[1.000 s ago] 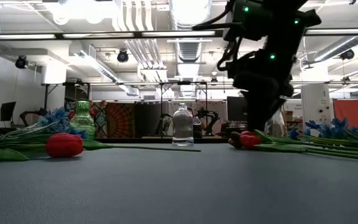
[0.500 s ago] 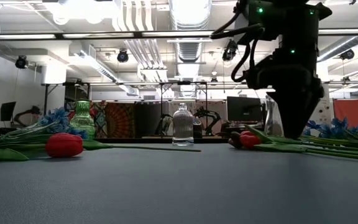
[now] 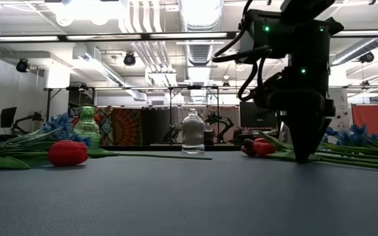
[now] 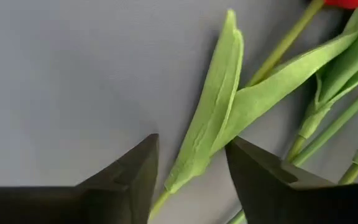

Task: Sort flowers into vase by color
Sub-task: Put the bottom right red flower into the left transparent vase

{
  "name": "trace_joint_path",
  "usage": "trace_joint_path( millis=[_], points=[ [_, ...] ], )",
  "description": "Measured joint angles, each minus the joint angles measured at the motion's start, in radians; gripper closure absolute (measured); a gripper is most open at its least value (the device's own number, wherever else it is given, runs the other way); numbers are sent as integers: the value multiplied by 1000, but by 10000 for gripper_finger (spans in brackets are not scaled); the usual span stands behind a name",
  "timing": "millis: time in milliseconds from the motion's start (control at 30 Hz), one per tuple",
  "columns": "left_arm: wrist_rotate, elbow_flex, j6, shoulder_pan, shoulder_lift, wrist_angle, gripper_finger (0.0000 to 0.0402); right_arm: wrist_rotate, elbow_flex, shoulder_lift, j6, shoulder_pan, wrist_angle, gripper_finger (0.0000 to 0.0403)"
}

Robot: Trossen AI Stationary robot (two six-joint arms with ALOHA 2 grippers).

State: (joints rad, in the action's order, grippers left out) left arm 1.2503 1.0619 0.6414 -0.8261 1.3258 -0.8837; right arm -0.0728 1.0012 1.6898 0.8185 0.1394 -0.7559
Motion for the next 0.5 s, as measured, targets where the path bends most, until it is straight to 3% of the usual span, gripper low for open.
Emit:
trace_joint_path(
  millis=[333,500],
  points=[
    [24,-13,18,0,0,0,402,-5,-2,-12,6,-1,13,373],
    [52,-17,23,0,0,0,402,-4,-2,-13,12,0,14,386]
  ],
)
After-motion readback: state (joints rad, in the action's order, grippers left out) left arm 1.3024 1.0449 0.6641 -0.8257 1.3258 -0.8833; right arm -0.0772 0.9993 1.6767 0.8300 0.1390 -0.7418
